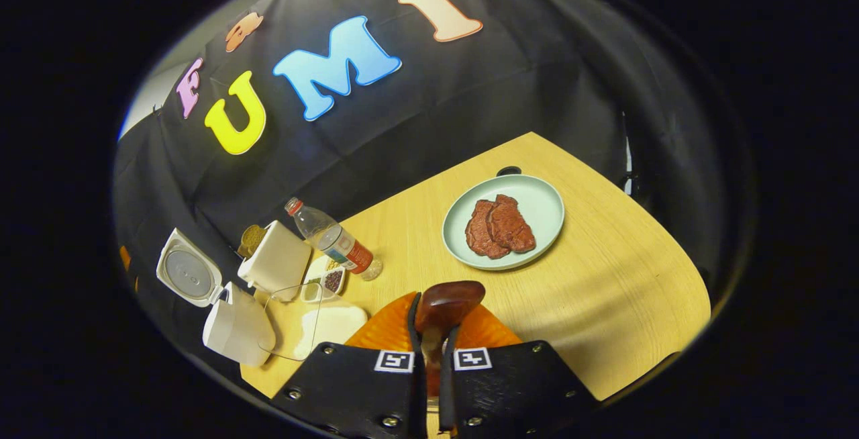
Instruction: Close the left gripper, press the button to open the rice cooker; take a wooden spoon from the chopstick holder with the right hand, scoop a spoonful of rice and pour it into the rice cooker, then put the wooden spoon back into the chopstick holder.
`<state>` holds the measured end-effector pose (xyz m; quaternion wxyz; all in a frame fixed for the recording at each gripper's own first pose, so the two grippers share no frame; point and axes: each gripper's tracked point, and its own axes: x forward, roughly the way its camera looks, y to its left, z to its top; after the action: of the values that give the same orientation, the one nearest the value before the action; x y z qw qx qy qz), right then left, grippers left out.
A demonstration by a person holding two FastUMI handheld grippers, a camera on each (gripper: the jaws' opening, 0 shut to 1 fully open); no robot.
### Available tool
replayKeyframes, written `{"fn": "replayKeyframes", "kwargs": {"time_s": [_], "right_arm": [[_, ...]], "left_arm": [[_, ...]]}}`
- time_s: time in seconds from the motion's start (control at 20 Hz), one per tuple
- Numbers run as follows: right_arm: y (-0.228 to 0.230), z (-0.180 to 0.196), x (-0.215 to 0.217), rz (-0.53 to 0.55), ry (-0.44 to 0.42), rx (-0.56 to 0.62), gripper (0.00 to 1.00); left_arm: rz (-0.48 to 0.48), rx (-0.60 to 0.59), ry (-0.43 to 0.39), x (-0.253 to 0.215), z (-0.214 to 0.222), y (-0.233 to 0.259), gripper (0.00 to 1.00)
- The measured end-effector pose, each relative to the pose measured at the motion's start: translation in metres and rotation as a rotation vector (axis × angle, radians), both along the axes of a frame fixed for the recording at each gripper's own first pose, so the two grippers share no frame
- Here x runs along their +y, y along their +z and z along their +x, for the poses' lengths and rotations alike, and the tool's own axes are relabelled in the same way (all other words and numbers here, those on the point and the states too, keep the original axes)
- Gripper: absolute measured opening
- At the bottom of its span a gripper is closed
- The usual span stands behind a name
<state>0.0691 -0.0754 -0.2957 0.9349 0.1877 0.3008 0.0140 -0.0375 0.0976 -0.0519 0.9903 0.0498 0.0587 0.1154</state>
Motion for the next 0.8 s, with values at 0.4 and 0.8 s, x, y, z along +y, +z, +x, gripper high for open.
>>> {"fn": "replayKeyframes", "kwargs": {"time_s": [0.4,0.8], "right_arm": [[0.11,-0.008,0.035,-0.123,-0.018,-0.207,0.07],[0.153,0.023,0.165,-0.147,0.175,-0.322,0.07]], "left_arm": [[0.011,-0.023,-0.086,0.045,-0.003,-0.001,0.98],[-0.004,-0.028,-0.136,0.091,-0.021,-0.003,0.94]]}}
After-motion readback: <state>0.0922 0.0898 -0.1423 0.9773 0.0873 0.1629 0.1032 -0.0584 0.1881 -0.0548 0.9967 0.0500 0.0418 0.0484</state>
